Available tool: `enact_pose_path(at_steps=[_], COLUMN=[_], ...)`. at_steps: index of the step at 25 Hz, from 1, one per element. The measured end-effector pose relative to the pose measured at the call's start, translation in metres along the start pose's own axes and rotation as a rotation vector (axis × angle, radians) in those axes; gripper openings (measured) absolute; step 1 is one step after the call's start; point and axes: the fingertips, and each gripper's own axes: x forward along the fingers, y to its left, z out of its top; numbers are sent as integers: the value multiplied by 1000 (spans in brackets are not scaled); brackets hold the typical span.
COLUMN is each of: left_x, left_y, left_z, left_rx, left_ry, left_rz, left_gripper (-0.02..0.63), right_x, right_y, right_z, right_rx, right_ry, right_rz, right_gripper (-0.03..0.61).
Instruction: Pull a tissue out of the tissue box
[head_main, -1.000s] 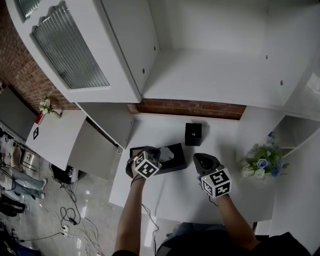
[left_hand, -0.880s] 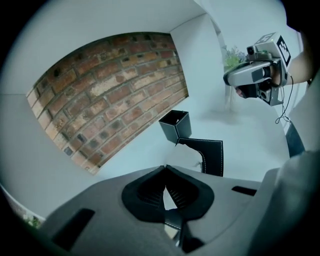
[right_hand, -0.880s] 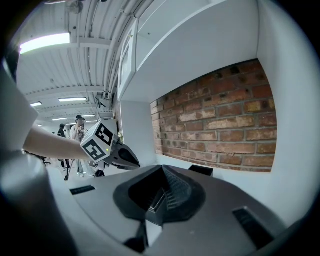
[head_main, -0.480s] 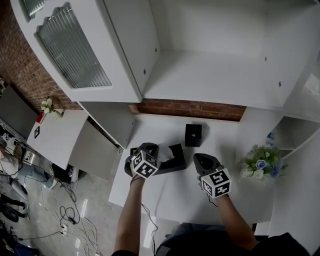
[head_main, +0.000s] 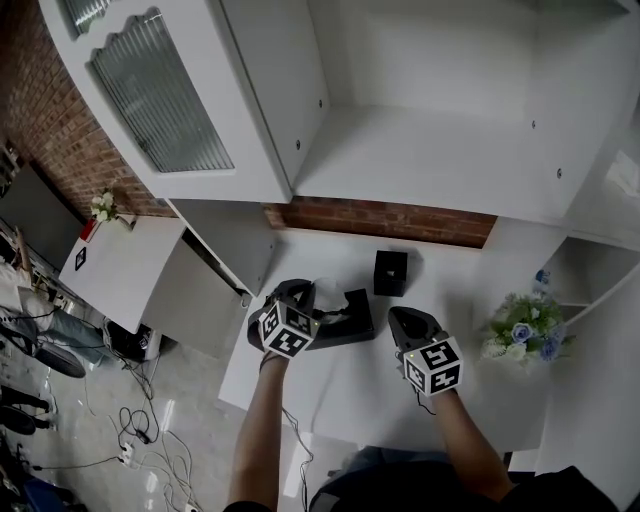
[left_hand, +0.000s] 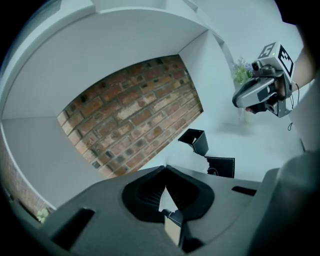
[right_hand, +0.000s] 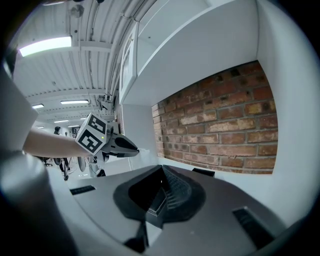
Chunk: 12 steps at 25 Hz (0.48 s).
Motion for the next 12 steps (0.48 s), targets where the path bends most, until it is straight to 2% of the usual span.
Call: enact_pose_path(at_steps=[3, 6, 12], left_x=[-14, -30, -71], left_y=[7, 12, 29], left_z=[10, 11, 15], left_rx=[-26, -89, -317], left_ry=[-48, -89, -232], left_rz=[37, 68, 161], left_gripper=[11, 11, 11], right_x=[0, 1, 3], right_y=[-1, 0, 7], right_z=[4, 9, 24], right_rx=[6, 10, 1], right_ry=[-12, -28, -61], right_rz=[0, 0, 8], right_gripper=[-2, -2, -2])
